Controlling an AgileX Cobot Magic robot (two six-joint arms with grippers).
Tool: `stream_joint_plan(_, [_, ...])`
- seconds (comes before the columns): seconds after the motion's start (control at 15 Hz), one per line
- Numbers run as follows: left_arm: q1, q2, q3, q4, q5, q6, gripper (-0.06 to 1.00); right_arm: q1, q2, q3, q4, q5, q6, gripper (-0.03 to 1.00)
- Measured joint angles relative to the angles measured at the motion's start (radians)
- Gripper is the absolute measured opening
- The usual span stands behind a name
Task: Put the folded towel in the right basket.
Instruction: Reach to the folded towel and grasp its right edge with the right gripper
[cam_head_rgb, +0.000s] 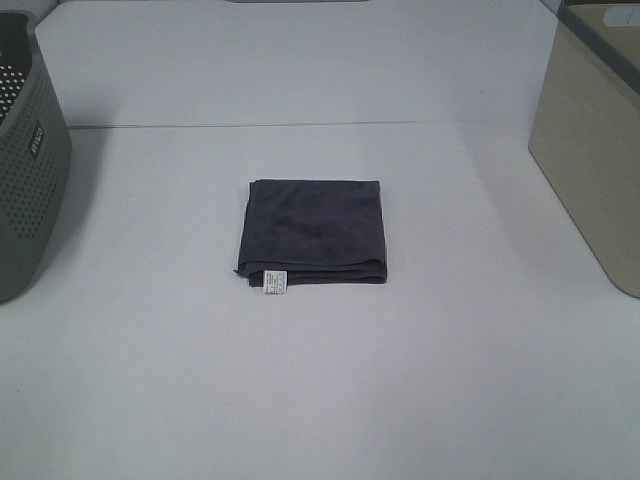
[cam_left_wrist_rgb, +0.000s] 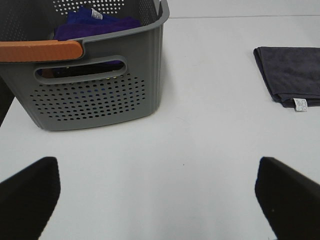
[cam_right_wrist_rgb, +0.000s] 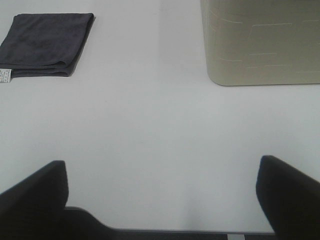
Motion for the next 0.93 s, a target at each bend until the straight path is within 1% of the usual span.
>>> stream_joint_plan(0.93, [0.000, 0.000, 0.000, 0.000, 0.000, 0.000, 0.99, 0.000, 0.000, 0.000, 0.000, 0.000, -0.008, 0.98])
